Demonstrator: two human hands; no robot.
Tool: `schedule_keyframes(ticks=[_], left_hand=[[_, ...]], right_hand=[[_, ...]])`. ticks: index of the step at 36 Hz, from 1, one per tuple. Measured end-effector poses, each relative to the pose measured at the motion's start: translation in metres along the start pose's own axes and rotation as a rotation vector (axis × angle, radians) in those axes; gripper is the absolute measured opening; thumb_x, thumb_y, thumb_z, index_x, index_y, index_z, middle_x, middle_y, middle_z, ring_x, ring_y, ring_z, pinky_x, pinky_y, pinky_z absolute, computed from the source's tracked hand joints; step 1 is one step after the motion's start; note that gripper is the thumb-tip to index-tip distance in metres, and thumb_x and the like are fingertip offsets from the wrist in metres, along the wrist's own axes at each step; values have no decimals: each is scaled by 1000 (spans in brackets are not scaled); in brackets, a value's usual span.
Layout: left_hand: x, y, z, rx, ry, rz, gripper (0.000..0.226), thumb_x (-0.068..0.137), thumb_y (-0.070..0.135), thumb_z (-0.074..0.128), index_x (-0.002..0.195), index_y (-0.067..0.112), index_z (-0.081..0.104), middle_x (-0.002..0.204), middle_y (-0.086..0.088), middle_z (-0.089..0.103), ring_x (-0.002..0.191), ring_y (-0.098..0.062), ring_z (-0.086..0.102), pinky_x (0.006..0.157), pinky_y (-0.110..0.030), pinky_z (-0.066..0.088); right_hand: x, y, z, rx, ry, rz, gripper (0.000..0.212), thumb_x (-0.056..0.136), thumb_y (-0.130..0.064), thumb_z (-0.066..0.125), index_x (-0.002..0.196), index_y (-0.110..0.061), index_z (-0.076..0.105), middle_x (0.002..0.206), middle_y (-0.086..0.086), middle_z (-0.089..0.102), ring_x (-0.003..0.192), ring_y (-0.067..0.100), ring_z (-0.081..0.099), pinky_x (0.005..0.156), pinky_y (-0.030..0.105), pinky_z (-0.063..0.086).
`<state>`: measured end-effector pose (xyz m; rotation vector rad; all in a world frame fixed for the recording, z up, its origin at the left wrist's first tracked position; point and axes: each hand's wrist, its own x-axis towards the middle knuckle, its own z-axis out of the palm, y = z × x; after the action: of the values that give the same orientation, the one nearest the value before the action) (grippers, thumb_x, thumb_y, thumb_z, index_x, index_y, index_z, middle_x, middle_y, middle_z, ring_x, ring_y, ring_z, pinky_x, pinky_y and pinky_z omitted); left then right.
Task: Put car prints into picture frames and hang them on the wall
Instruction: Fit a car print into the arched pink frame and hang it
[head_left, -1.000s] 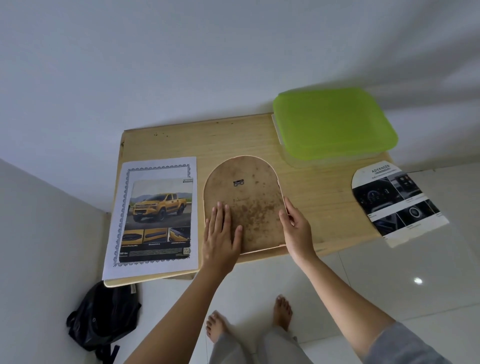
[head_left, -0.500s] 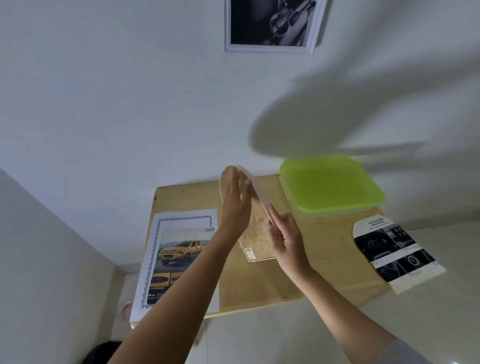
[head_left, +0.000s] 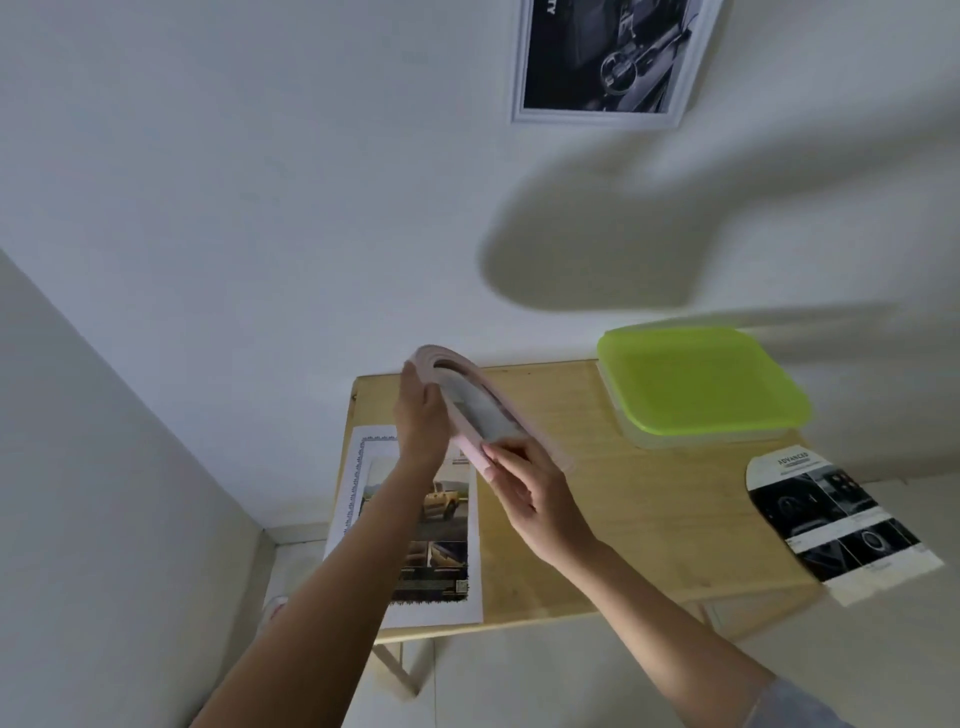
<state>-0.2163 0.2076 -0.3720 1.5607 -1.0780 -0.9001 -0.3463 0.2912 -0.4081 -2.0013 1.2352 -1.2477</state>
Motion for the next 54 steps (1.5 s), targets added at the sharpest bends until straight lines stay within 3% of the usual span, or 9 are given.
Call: schedule_keyframes(ticks=[3, 7, 11, 20, 25, 31, 37, 43, 54], left_hand=[[13, -1, -19, -30, 49, -37, 44, 97, 11, 34, 141, 14, 34, 126, -11, 53, 102, -25, 57, 84, -39, 53], [31, 5, -41, -99, 98, -45, 38, 100, 18, 34, 138, 23, 37, 115, -3, 55, 84, -14, 58, 59, -25, 48], [48, 19, -56, -166, 95, 19, 34, 98, 27, 42, 133, 26, 44, 107, 0, 58, 84, -11, 58, 61, -22, 48], [89, 51, -65, -303, 70, 72, 31, 96, 29, 46, 126, 25, 54, 107, -1, 64, 84, -17, 65, 54, -25, 54], [106, 72, -65, -351, 82, 130, 30, 95, 30, 48, 125, 27, 56, 115, 1, 64, 99, -21, 64, 78, -36, 56], [131, 121, -77, -475, 85, 246, 30, 95, 25, 48, 123, 22, 58, 113, 2, 65, 95, -14, 65, 68, -20, 55], [169, 200, -98, -483, 65, 424, 30, 93, 32, 50, 121, 26, 60, 115, 2, 65, 101, -21, 64, 83, -36, 55], [201, 282, -122, -466, -42, 621, 34, 93, 33, 51, 125, 24, 56, 119, 1, 64, 102, -19, 64, 81, -32, 56], [234, 344, -139, -383, -147, 826, 39, 95, 26, 47, 132, 38, 41, 99, 5, 69, 89, -10, 67, 71, -28, 57]], right_hand=[[9, -1, 1, 43, -56, 37, 30, 92, -15, 54, 119, -1, 58, 108, 4, 57, 99, 2, 57, 80, 13, 49], [42, 8, -8, -32, -9, 53, 32, 91, -21, 53, 117, -4, 60, 109, 2, 56, 100, 2, 54, 86, 11, 45], [87, 30, -22, -131, 34, 195, 35, 90, -14, 57, 124, -7, 55, 120, 3, 50, 108, 6, 48, 91, -2, 28], [155, 48, -31, 57, -80, 289, 49, 93, -21, 52, 140, -20, 38, 132, 2, 52, 119, 16, 53, 100, 31, 45], [185, 38, -38, 226, 21, 300, 47, 92, -14, 54, 136, -24, 43, 109, 1, 63, 88, 11, 62, 66, 9, 48], [233, 6, -55, 357, 80, 207, 48, 92, -13, 54, 136, -26, 41, 116, -2, 57, 86, -7, 59, 69, 7, 45], [294, -48, -76, 438, 159, 91, 48, 93, -15, 51, 137, -28, 38, 116, -14, 49, 85, -24, 51, 63, -2, 41], [357, -101, -100, 524, 357, -86, 46, 88, 0, 57, 129, -21, 50, 114, -16, 54, 91, -26, 50, 73, -4, 38], [446, -172, -128, 487, 572, -349, 47, 89, -3, 55, 131, -22, 47, 128, -2, 52, 109, 5, 53, 84, 8, 47]])
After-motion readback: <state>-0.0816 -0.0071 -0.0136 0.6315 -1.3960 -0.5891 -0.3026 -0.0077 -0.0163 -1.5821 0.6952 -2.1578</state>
